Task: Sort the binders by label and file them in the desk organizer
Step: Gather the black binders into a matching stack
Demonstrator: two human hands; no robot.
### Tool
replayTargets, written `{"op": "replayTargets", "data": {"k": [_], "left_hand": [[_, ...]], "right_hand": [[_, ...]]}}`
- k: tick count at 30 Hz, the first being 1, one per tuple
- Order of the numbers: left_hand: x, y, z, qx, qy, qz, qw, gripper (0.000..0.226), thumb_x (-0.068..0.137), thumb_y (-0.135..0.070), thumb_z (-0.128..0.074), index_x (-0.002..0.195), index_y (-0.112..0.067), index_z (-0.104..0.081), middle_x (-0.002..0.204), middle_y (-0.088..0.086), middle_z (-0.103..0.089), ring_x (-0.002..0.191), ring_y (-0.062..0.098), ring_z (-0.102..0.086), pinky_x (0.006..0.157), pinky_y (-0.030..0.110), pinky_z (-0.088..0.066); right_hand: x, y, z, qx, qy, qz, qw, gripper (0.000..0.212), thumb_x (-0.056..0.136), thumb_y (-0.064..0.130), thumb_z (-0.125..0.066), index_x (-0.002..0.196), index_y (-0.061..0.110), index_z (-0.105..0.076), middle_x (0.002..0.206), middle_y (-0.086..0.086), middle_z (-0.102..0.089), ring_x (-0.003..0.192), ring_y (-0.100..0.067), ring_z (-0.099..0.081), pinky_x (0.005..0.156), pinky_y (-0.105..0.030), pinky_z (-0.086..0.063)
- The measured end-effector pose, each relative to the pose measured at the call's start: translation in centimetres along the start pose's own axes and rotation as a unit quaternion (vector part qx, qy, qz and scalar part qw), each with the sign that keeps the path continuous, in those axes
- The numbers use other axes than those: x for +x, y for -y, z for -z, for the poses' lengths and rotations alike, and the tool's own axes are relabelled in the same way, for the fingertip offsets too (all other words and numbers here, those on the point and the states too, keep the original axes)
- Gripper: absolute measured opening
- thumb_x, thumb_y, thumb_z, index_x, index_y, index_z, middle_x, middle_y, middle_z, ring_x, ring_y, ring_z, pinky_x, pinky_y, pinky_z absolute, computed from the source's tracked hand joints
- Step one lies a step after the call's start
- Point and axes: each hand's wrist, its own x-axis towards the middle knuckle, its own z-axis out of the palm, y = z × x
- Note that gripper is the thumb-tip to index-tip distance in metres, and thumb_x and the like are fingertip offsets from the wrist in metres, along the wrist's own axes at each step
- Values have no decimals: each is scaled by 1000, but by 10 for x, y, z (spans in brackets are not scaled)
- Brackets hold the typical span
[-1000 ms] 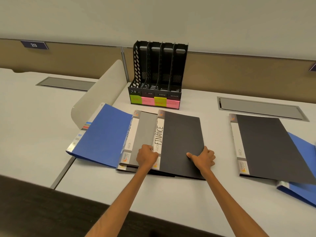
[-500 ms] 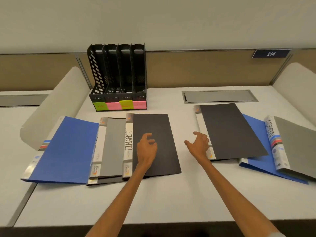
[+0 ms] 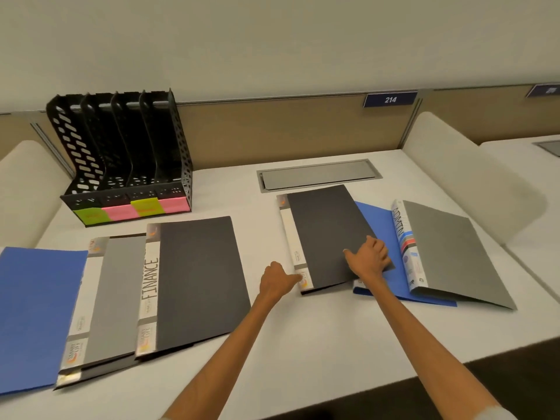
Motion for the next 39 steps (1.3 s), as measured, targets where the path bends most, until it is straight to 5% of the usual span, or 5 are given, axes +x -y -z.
{"op": "replayTargets", "data": {"k": [11, 14, 18, 30, 39], "left_hand": [[26, -32, -40, -237, 6, 97, 967, 51, 80, -23, -75, 120, -1, -54, 118, 21, -64, 79, 23, -57, 53, 26, -45], [27, -34, -39, -286, -18, 99, 953, 38, 76, -15, -78, 109, -1, -65, 103, 17, -71, 80, 28, -68, 64, 32, -54], [18, -57, -33, -341, -41, 27, 939, 18, 72, -14, -81, 78, -5, -66, 98, 3, -70, 74, 21, -70, 54, 23, -54], [0, -149, 6, -323, -158, -172, 917, 43, 66, -44, -85, 71, -12, -58, 70, -3, -63, 63, 9, -63, 52, 18, -55], [-4, -163, 27, -306, -169, -208, 913, 44, 70, -44, -83, 68, -10, -56, 75, 18, -65, 72, 32, -68, 60, 45, -61]], "right_hand": [[38, -41, 10, 57, 68, -19, 996, 86, 81, 48, -71, 142, 4, -29, 139, -18, -44, 128, -36, -44, 106, -49, -38], [44, -49, 12, 115, 77, -20, 990, 83, 78, 45, -76, 138, 4, -36, 133, -16, -49, 121, -33, -51, 102, -48, -45], [51, -54, 11, 191, 80, -3, 978, 73, 78, 42, -77, 133, 5, -46, 128, -13, -55, 116, -30, -54, 98, -44, -48], [68, -12, 22, 327, 141, 29, 934, 46, 88, 38, -68, 113, 0, -63, 109, -18, -66, 100, -30, -61, 76, -31, -48], [66, 11, 28, 344, 146, 17, 927, 50, 89, 38, -66, 117, -3, -60, 112, -20, -64, 104, -35, -61, 82, -41, -55]]}}
